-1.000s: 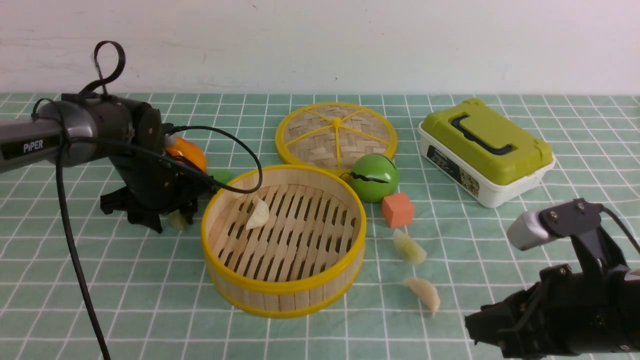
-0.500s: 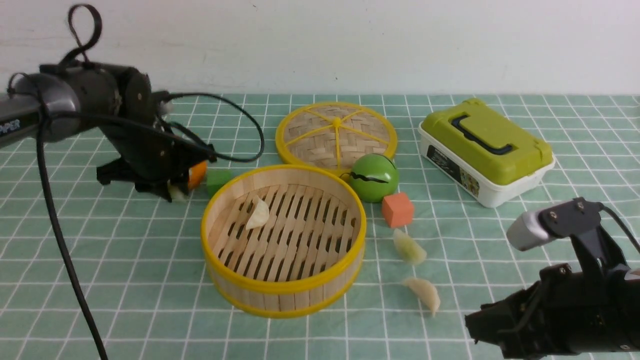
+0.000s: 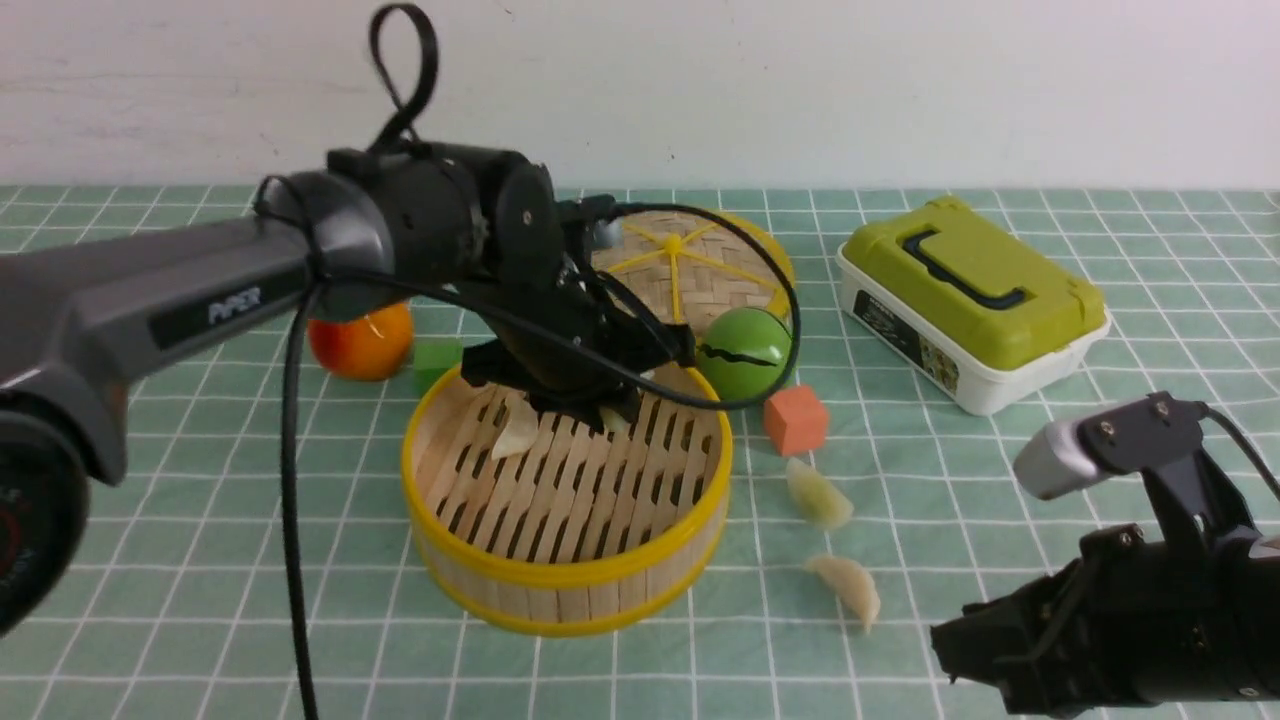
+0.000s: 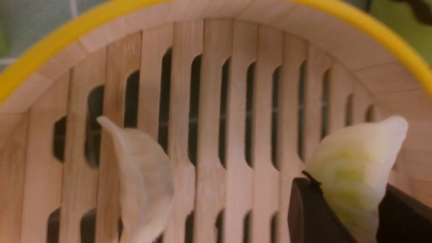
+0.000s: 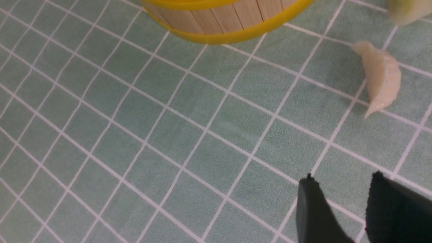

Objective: Put the dumplings into the steamer on the table with the blue tablecloth.
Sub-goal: 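Place the dumpling into the bamboo steamer basket with the left gripper, then reach for and grasp a dumpling lying on the table beside the steamer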

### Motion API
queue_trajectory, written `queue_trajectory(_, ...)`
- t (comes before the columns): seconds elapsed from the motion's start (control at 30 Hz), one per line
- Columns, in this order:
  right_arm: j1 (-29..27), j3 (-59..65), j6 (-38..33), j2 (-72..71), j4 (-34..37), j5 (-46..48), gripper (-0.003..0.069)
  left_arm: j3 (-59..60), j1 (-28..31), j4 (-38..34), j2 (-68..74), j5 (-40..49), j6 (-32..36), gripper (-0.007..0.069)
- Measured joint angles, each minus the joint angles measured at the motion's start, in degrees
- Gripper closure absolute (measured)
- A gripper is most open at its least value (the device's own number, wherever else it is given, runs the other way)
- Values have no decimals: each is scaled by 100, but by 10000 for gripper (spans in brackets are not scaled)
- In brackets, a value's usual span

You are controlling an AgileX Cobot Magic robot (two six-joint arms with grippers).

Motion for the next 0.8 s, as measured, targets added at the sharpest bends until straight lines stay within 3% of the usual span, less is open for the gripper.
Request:
queue_trajectory(0.2,0,0,-7,0,0,0,419,0,17,219,175,-106,-283,427)
queue_trajectory(0.33,0,0,-13,0,0,0,419,0,17,209,175,-99,-336,342)
queue_trajectory(0.37,0,0,-17,0,0,0,419,0,17,205,175,-87,-336,281)
queue_trajectory(0.43,0,0,-17,0,4,7,419,-70,17,205,175,71,-340,230)
queue_trajectory(0.53,0,0,-17,0,4,138,419,-356,17,218,150,529,-340,191)
queue_trajectory(0.63,0,-62,-17,87,-39,438,419,-749,17,374,-64,1131,-211,202)
queue_trajectory(0.73,0,-276,23,298,-168,826,419,-1012,17,504,-438,1637,113,260)
queue_trajectory(0.8,0,-658,189,638,-332,1196,417,-1151,17,562,-998,1998,564,356)
